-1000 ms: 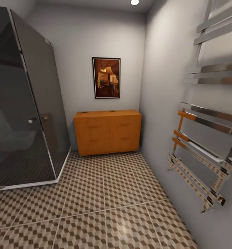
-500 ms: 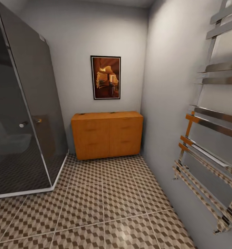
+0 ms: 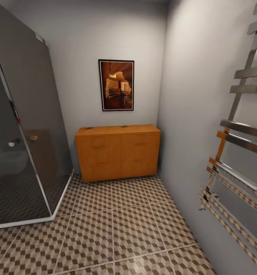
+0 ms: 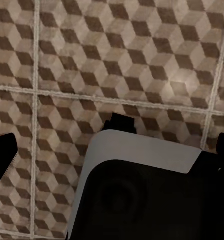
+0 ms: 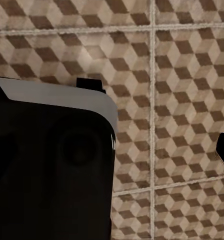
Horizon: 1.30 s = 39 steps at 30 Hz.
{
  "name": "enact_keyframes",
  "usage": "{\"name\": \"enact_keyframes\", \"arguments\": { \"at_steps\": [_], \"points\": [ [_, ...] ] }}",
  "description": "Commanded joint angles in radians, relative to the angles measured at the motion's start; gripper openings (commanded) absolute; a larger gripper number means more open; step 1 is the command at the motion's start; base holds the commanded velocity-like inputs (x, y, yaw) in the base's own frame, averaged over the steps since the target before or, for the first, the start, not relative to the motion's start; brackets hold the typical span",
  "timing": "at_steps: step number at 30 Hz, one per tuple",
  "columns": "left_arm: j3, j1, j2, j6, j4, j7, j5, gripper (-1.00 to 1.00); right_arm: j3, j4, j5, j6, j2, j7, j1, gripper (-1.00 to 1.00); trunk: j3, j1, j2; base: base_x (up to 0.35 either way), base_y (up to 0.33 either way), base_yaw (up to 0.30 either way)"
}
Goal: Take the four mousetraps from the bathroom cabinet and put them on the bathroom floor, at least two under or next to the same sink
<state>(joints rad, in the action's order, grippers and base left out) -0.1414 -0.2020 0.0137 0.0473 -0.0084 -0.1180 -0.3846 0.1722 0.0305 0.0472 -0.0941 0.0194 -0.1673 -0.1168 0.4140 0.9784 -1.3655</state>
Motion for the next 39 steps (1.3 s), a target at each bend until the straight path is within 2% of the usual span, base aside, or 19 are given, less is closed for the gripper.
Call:
{"name": "enact_keyframes", "arguments": {
  "at_steps": [1,39],
  "points": [
    [-0.009,-0.001,0.000,0.003,0.000,-0.003,-0.008,1.00,0.007,0.003,0.005,-0.006,0.001,-0.003,-0.001,1.00,0.001,0.001,-0.001,0.324,0.000,0.000],
    [-0.009,-0.001,0.004,0.004,-0.004,-0.003,-0.006,1.00,0.006,0.003,0.006,-0.013,-0.001,-0.004,-0.001,1.00,0.001,0.001,-0.001,0.324,0.000,0.000]
  ]
}}
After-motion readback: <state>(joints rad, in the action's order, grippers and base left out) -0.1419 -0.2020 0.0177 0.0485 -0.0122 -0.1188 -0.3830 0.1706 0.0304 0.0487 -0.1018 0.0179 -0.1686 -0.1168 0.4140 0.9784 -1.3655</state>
